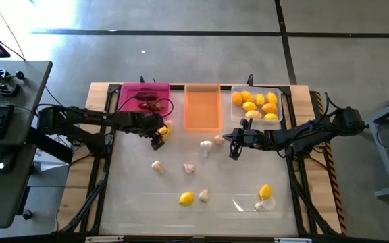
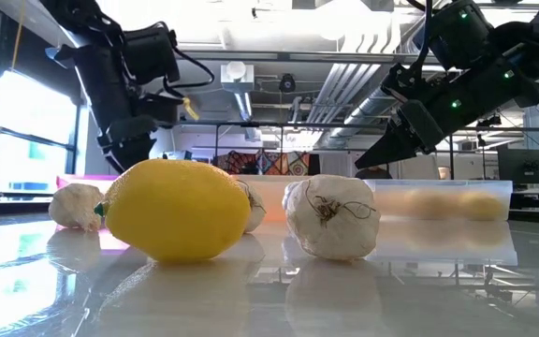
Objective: Sort produce into baskets
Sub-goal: Put the yellow lemon into the transparent bin
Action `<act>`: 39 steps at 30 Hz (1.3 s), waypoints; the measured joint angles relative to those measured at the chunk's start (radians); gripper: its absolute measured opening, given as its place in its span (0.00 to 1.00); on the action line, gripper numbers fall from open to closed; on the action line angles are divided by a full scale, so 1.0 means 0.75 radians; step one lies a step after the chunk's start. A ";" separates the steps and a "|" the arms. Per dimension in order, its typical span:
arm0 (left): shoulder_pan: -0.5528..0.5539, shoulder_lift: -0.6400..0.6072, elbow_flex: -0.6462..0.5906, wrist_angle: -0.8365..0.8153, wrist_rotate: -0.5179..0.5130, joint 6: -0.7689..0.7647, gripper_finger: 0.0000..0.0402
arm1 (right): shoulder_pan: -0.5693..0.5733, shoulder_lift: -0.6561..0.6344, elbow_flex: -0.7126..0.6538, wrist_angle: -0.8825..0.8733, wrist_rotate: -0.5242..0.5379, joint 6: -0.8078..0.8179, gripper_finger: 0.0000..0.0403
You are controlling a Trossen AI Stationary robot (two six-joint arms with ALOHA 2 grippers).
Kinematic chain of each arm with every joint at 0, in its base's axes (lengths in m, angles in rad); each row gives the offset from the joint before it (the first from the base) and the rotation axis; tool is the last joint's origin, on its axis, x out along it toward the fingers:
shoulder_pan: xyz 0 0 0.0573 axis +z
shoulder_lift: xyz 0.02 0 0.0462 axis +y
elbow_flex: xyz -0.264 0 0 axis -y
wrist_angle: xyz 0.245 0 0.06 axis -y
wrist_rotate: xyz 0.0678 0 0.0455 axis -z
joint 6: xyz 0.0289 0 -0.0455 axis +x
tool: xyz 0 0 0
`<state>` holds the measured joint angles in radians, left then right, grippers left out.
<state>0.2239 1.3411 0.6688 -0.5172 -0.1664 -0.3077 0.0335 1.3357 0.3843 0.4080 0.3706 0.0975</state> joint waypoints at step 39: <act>-0.023 -0.001 0.256 -0.137 0.010 0.156 0.28 | 0.000 0.000 0.000 0.000 -0.014 0.011 0.00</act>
<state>0.2063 1.3407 0.8608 -0.6199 -0.1589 -0.1910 0.0338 1.3357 0.3843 0.4079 0.3603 0.1055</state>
